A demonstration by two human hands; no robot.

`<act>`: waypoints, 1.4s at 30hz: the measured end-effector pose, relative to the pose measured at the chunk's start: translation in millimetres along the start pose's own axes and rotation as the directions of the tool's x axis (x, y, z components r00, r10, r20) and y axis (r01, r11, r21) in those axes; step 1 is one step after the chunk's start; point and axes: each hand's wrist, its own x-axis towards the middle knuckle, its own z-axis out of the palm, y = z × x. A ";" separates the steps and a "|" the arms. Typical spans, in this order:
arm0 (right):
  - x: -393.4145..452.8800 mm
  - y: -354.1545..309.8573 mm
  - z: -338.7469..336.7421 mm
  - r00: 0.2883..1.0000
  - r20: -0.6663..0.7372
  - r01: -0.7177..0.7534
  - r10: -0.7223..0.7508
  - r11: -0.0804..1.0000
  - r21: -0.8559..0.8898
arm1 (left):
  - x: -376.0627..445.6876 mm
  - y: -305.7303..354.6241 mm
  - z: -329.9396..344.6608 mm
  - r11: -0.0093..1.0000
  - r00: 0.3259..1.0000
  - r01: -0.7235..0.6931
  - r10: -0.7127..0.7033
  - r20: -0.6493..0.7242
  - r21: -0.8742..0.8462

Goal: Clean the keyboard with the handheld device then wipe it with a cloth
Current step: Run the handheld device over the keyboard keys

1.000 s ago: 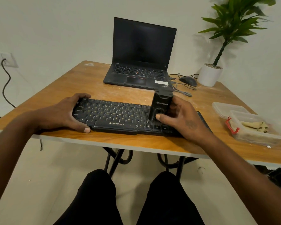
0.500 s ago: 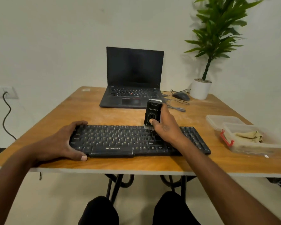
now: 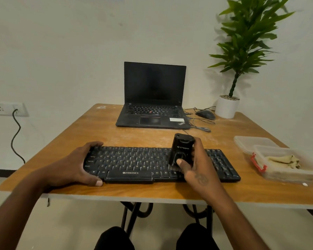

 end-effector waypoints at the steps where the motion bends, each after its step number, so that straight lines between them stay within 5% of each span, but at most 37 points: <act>1: 6.1 -1.8 -0.1 1.000 0.002 0.015 -0.014 1.000 -0.009 | -0.1 0.3 -0.6 1.000 1.000 0.001 -0.001 0.003 0.000; 19: 11.3 -21.9 -6.7 0.983 0.137 0.128 -0.124 0.992 -0.017 | -2.2 -2.5 -1.9 1.000 1.000 -0.005 0.005 0.001 0.011; 29: 66.8 -19.3 12.1 0.990 0.068 0.124 -0.127 0.991 0.056 | 0.7 -7.3 -2.0 1.000 1.000 -0.014 0.014 0.003 0.024; 42: 51.8 -40.6 52.9 0.920 0.302 0.247 -0.250 0.968 0.046 | 2.6 -9.1 -2.9 0.999 1.000 -0.026 0.026 -0.001 0.022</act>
